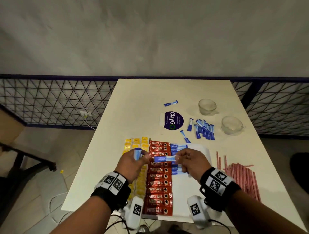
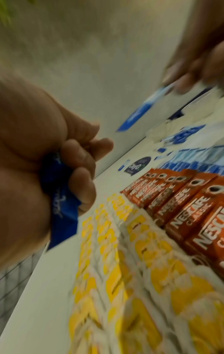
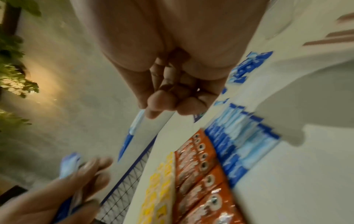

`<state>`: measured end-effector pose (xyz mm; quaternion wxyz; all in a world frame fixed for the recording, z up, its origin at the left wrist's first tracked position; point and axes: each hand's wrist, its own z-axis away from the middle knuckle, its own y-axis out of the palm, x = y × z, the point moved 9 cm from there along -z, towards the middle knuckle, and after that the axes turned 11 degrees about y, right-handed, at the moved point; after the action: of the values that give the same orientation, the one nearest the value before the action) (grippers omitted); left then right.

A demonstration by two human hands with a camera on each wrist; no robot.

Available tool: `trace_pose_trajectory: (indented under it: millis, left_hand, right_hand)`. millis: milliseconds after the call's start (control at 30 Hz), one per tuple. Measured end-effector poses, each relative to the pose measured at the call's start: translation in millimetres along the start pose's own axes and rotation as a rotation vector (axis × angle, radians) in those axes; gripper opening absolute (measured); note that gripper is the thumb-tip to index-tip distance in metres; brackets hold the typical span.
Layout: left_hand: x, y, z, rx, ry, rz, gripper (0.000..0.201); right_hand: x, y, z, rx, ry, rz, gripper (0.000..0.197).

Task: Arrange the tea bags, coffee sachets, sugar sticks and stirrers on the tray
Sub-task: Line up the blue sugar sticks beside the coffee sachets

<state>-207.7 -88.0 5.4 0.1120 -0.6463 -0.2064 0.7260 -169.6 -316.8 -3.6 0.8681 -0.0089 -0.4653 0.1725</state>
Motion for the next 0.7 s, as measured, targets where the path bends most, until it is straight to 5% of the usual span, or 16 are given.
trace_pose_trajectory:
  millis: [133, 300, 533, 700]
  left_hand:
    - [48, -44, 10, -0.191, -0.195, -0.24, 0.01]
    - [106, -60, 35, -0.043, -0.488, -0.592, 0.026]
    - [139, -62, 46, -0.054, -0.624, -0.428, 0.03]
    - [141, -60, 45, -0.031, -0.635, -0.371, 0.028]
  right_hand:
    - [-46, -43, -16, -0.011, 0.169, -0.021, 0.019]
    - [-92, -44, -25, 0.024, 0.329, 0.017, 0.025]
    - [-116, -42, -37, -0.036, 0.367, 0.288, 0.029]
    - [-108, -41, -38, -0.117, 0.311, 0.463, 0.012]
